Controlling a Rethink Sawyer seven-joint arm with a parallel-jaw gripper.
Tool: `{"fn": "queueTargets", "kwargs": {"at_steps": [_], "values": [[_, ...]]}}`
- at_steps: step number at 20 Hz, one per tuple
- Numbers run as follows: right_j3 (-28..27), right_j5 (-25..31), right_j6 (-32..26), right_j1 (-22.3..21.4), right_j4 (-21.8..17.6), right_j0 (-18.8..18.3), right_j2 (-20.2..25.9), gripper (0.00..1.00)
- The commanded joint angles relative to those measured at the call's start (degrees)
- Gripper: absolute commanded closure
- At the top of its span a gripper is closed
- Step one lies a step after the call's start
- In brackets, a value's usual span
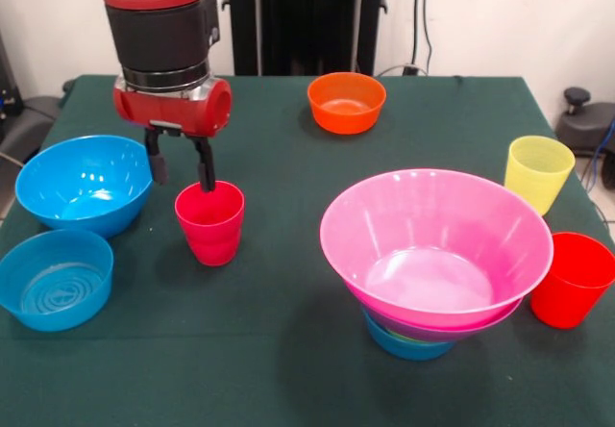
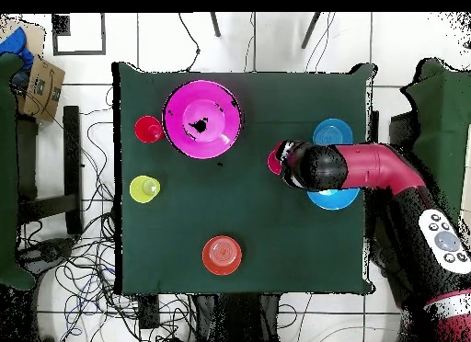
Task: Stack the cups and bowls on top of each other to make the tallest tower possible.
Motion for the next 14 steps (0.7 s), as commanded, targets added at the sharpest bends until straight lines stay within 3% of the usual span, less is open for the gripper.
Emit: {"fn": "queueTargets", "kwargs": {"at_steps": [1,4,14], "values": [[2.0,1.2,-11.2,1.1,-4.1,4.3,0.5,0.0],[2.0,0.4,-9.3,1.1,-4.3,5.7,0.0,0.0],[-2.3,-5.7,-6.6,7.3,-9.9,9.1,-3.4,0.0]]}}
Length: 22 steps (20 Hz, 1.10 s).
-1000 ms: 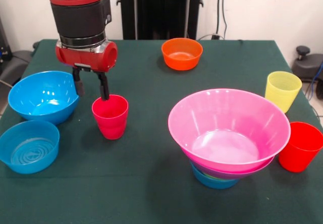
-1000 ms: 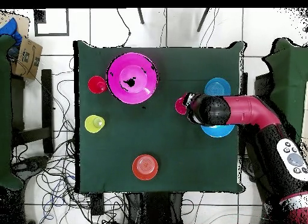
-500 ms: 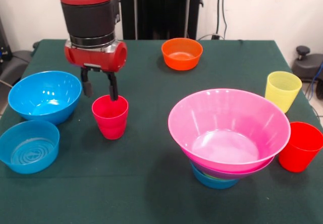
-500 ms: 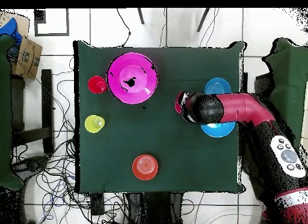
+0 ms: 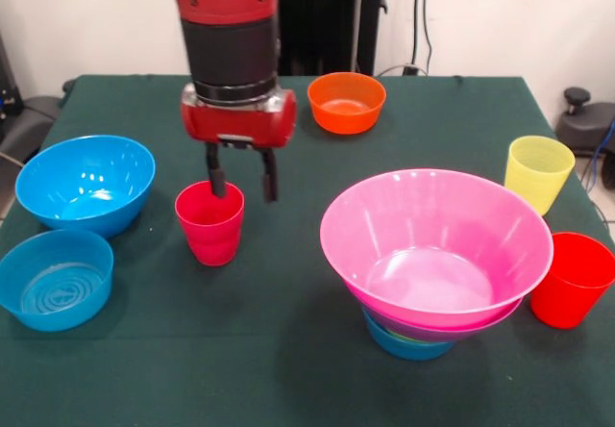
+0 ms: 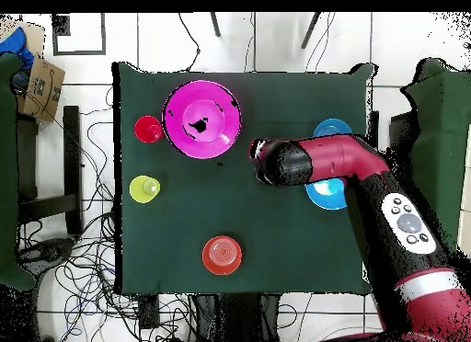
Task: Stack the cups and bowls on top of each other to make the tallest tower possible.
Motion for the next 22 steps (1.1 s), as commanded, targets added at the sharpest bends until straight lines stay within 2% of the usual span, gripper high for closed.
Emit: {"fn": "queueTargets", "kwargs": {"at_steps": [1,8,12,22], "values": [[-2.7,-4.6,-6.6,6.8,-7.8,3.2,-3.3,0.0],[-3.6,-6.6,-6.6,9.1,-9.3,2.8,-3.4,0.0],[-3.1,-6.5,-7.1,8.9,-9.3,2.3,-3.3,0.0],[4.4,-0.7,-6.7,-1.1,-3.5,0.9,-1.5,0.0]]}}
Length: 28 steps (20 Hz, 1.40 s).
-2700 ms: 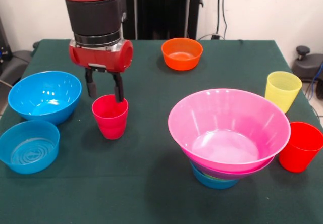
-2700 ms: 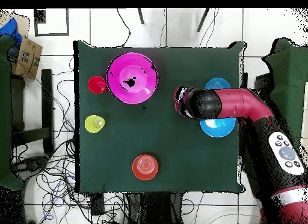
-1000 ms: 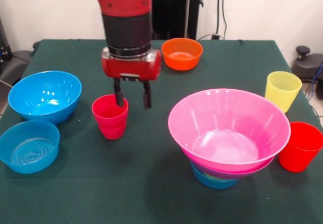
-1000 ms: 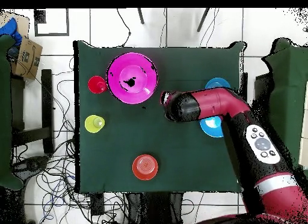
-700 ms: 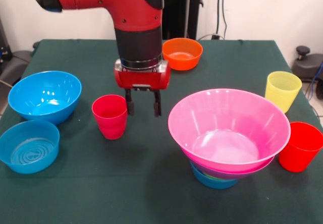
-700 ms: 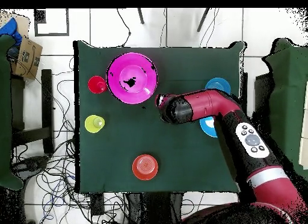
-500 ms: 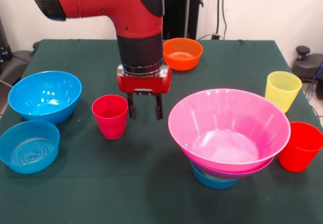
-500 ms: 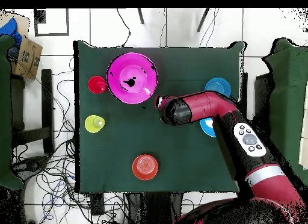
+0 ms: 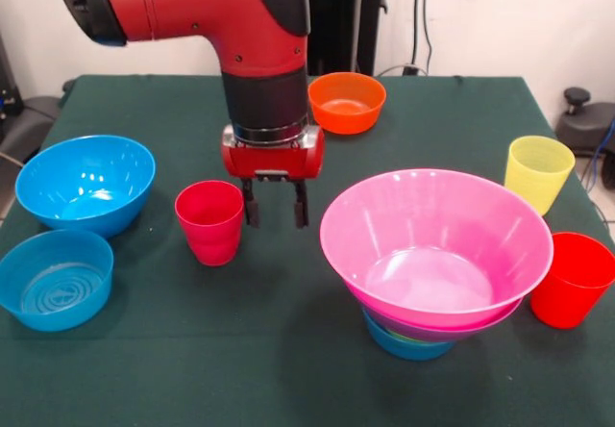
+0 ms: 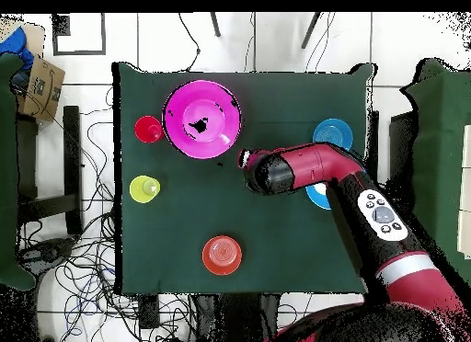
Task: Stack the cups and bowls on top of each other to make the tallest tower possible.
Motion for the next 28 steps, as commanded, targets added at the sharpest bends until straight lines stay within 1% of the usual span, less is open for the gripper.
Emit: {"fn": "queueTargets", "kwargs": {"at_steps": [1,7,8,10,13,15,18,26,28], "values": [[4.7,4.5,-6.5,-7.7,1.8,0.0,-0.8,0.0],[7.4,7.5,-6.3,-12.7,6.2,0.4,0.3,0.0],[7.6,7.8,-6.4,-13.2,6.7,0.6,0.3,0.0],[6.9,8.2,-6.4,-12.9,7.2,1.1,0.0,0.0],[8.0,8.2,-6.1,-14.4,8.3,1.5,0.1,0.0],[7.8,7.8,-5.9,-14.2,8.1,1.9,-0.4,0.0],[6.8,6.5,-5.9,-12.6,7.1,2.3,-1.1,0.0],[6.0,3.2,-5.7,-9.4,4.4,2.2,-2.3,0.0],[6.5,2.6,-5.8,-9.2,4.2,1.8,-2.3,0.0]]}}
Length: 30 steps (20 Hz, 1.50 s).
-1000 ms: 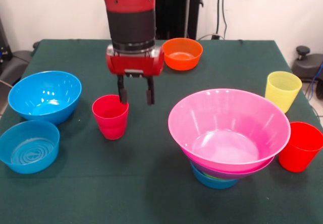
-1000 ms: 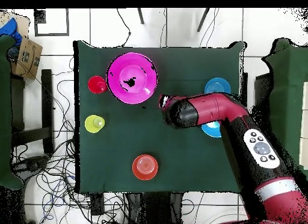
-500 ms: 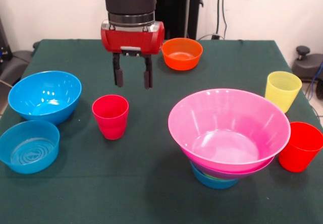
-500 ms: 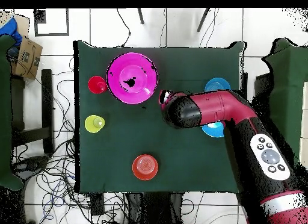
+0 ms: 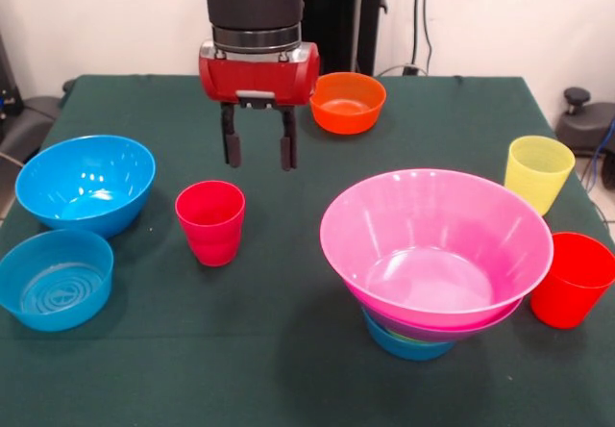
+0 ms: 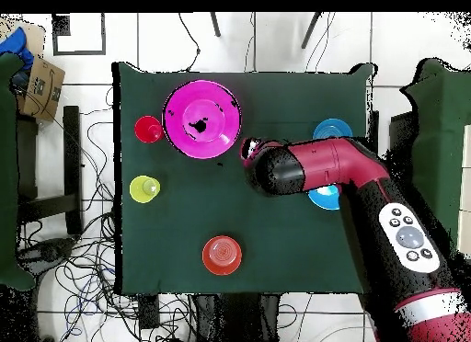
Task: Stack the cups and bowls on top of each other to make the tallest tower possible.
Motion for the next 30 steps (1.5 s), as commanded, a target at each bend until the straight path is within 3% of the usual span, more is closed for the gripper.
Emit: {"fn": "queueTargets", "kwargs": {"at_steps": [1,12,16,30], "values": [[1.2,1.5,-6.1,4.4,-3.5,1.5,-2.4,0.0],[0.2,1.6,-10.8,6.4,-4.6,-1.9,-1.3,0.0],[-1.8,0.3,-11.1,8.9,-6.0,-1.9,-1.5,0.0],[-11.9,4.1,-18.0,16.4,-7.3,-2.5,1.3,0.0]]}}
